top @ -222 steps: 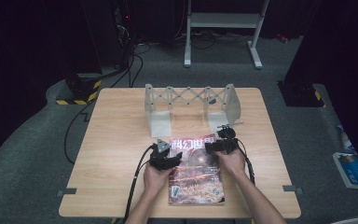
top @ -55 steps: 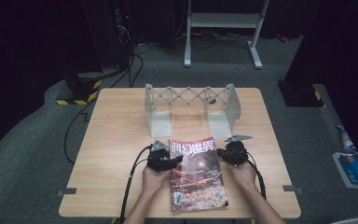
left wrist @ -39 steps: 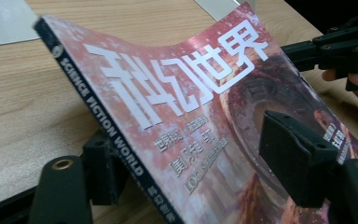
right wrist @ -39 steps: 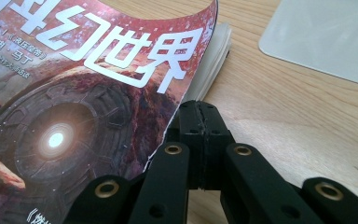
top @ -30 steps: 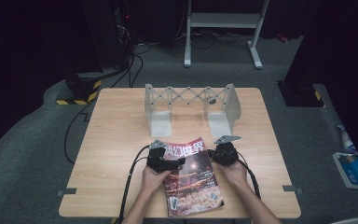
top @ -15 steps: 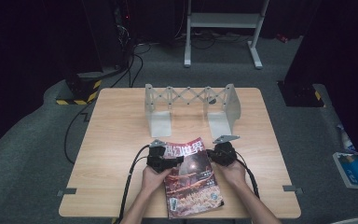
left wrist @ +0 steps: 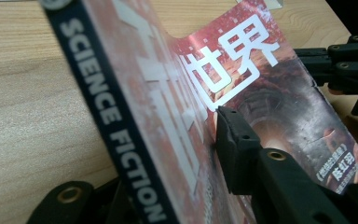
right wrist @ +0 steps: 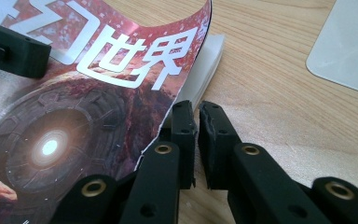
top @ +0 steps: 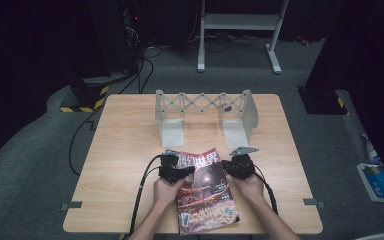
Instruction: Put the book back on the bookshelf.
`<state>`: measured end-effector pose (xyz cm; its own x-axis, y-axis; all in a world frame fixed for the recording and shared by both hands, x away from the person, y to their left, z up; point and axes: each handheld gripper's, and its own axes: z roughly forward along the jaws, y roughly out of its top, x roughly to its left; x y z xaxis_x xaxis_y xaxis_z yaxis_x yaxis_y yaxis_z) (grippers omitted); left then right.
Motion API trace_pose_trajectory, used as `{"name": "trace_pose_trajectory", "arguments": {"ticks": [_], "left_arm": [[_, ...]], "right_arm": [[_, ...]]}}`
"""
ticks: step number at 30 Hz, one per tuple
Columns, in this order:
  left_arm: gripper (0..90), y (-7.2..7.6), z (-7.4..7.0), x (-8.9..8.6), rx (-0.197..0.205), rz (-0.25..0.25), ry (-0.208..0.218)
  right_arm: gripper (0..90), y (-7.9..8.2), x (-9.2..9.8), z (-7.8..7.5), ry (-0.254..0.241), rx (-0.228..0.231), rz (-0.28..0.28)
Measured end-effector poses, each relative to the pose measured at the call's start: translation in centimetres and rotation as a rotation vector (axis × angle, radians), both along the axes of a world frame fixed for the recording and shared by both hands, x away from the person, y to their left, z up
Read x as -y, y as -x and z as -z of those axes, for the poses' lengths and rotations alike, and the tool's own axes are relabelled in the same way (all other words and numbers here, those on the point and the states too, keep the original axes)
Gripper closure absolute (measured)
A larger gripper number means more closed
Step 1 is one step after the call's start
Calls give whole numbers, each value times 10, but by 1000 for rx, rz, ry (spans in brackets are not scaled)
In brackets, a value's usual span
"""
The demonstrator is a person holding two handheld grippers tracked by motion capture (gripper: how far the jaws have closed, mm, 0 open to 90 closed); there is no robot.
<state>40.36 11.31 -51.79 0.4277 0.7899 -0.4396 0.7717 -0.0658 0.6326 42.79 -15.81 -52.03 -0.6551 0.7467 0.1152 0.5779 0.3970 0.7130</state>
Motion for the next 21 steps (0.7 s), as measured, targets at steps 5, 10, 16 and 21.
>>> {"name": "trace_pose_trajectory", "arguments": {"ticks": [5, 10, 16, 21], "left_arm": [[752, 2, -3, -1, -4, -6, 2], [789, 3, -6, -3, -5, 0, 24], [805, 4, -10, -3, 1, -4, 48], [814, 8, -15, -4, 14, -2, 82]], "right_arm": [[776, 1, 1, 1, -10, 10, 0], [664, 2, 3, 1, -3, 26, 15], [557, 4, 12, 2, -10, 30, 55], [528, 7, 24, 2, -6, 39, 102]]}}
